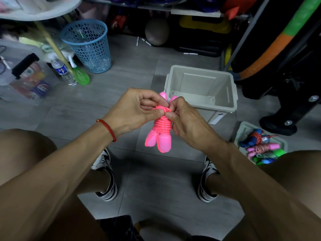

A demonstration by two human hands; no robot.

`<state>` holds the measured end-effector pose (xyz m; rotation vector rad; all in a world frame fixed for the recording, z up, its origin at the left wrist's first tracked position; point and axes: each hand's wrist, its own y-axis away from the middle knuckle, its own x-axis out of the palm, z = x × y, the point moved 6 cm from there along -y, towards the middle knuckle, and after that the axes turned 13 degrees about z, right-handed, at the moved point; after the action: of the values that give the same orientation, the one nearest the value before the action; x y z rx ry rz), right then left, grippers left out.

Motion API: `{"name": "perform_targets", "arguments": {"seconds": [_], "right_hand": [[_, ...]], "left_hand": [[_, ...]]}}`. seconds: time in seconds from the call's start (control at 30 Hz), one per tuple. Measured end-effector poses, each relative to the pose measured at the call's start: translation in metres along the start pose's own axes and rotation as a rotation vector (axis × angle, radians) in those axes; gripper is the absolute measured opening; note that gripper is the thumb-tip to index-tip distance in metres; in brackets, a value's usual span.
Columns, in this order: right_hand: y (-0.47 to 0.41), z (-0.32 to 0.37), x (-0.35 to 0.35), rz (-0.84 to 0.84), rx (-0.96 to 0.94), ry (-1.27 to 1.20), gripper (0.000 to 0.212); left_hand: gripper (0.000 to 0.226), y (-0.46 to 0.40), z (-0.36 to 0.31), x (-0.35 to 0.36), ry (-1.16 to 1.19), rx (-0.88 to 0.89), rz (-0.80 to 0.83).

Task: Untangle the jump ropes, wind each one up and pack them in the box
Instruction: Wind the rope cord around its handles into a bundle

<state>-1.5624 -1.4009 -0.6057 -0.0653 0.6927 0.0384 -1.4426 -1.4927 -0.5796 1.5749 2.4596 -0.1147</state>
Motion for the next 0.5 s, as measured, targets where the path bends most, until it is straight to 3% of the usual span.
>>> {"name": "perform_targets", "arguments": {"seconds": [0.33,0.5], "right_hand": [[0.005,0.0,0.001,0.005,0.07,0.107,0.022],[0.006,-0.009,0.0,-0.008,0.175,-0.017,0.02]], "left_hand": [[0.021,0.0,0.008,0.006,0.081,-0.041,-0.067],[0.02,-0.001,0.011,0.01,0.087,-0.07,-0.112]]}}
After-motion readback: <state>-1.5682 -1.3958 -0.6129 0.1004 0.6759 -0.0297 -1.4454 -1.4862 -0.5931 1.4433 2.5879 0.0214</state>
